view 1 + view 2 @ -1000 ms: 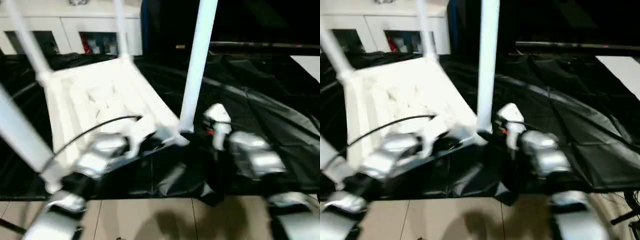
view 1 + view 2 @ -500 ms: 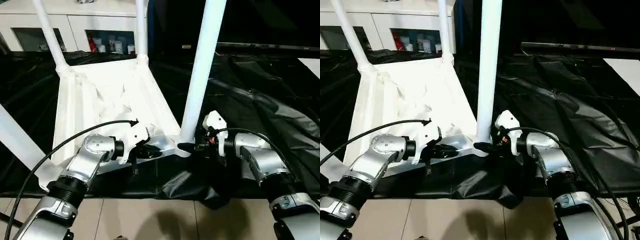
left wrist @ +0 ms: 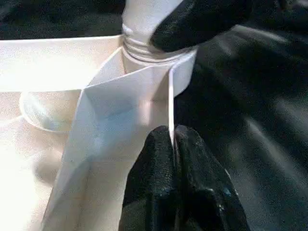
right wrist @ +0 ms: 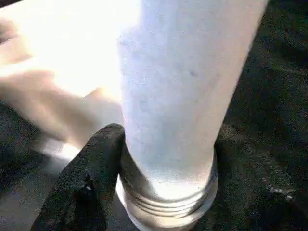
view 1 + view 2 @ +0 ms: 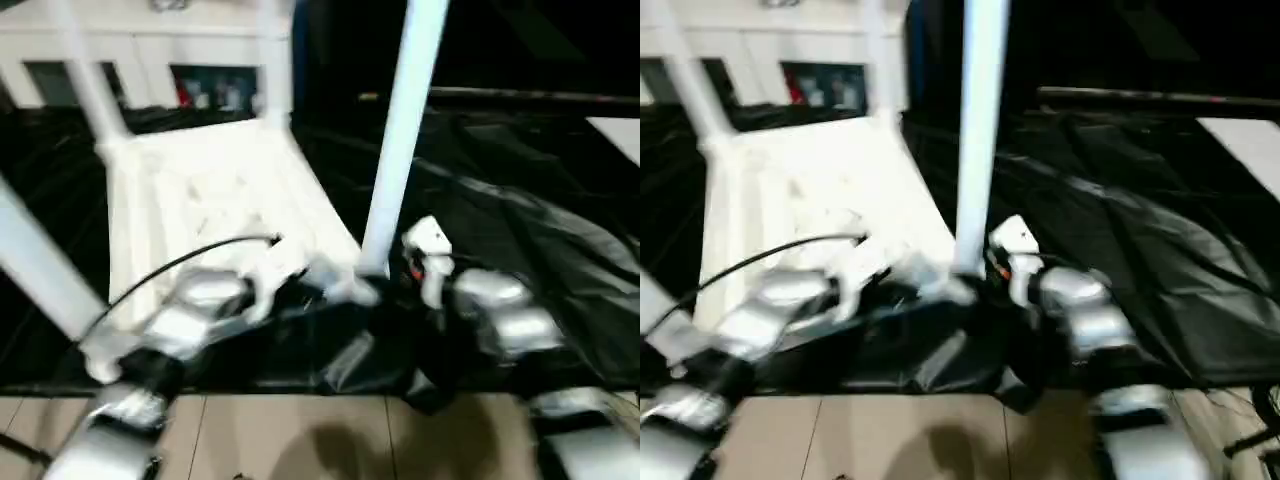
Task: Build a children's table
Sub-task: Rotate leg to tighten
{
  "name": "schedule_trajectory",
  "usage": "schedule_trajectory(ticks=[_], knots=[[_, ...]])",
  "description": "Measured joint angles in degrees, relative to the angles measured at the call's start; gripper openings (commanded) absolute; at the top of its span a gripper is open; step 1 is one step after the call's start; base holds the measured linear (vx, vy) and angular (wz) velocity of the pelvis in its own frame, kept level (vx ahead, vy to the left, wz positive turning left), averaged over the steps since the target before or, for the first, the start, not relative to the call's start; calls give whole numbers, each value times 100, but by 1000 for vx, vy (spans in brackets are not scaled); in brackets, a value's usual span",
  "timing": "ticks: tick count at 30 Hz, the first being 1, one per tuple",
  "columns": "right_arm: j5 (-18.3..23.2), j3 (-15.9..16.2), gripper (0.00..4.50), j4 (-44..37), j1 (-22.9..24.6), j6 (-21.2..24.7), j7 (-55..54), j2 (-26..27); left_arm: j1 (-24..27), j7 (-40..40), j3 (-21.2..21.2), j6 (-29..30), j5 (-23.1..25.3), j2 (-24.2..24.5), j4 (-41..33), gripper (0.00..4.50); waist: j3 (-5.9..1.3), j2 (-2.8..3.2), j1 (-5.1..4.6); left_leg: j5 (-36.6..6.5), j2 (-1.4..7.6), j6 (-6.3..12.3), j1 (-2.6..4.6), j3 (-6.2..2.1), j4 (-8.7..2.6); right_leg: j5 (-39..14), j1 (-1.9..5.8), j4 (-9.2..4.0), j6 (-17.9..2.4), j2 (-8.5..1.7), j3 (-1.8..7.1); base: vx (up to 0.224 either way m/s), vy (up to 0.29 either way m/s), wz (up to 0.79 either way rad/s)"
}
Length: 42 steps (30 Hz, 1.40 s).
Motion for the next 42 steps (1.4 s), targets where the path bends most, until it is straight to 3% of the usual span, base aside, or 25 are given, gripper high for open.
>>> schedule_trajectory(ticks=[3, 7, 8, 10, 15, 23, 29, 42], knots=[[21, -228, 261, 53, -67, 150, -921, 323, -166, 526, 62, 27, 25, -311, 333, 0, -1, 1, -1, 0, 0, 0, 1, -10, -6, 0, 8, -9, 20, 2, -6, 0, 0, 0], [-51, -260, 261, 50, -63, 104, -1383, 577, -232, 672, 64, 10, 41, -442, 453, 0, -2, 2, -9, 0, -2, 0, -1, -13, -8, 3, 10, -18, 24, 2, -7, 0, 0, 0], [-74, -270, 317, 55, -49, 51, -1386, 593, -231, 667, 64, -7, 57, -439, 453, 0, -2, 2, -9, 0, -2, 0, -2, -13, -8, 4, 10, -19, 25, 1, -6, 0, 0, 0], [-75, -278, 331, 61, -32, -20, -1355, 599, -231, 626, 63, -42, 82, -424, 453, 0, -2, 2, -10, 0, -3, 0, -5, -13, -8, 6, 8, -20, 26, 2, -6, 0, 0, 0], [-43, -229, 366, 57, -35, -75, -864, 506, -231, 431, 64, -99, 81, -237, 444, 0, -1, 2, -24, 0, -2, 0, -4, -14, -21, 10, 1, -20, 30, 3, -8, 0, 0, 0], [13, 334, 366, -304, 40, -72, 1528, -496, 110, -873, 39, -151, -212, 443, -157, 0, 1, 4, -7, 2, 5, 1, -22, -21, -38, 4, -26, -19, 5, 16, -16, 0, 0, 0], [1, 681, 366, -541, 118, -50, 2685, -943, 413, -1688, -15, -67, -436, 875, -662, 0, 6, -1, 29, -4, 3, 9, -41, -14, -8, -13, -27, -25, -15, 8, -15, 0, 0, 0], [-89, 818, 352, -536, 120, -200, 2881, -882, 540, -1899, -67, 89, -483, 1007, -968, 0, 9, -7, 109, -2, 4, 6, -37, -9, -4, -13, -25, -19, -15, 5, -13, 0, 0, 0]])
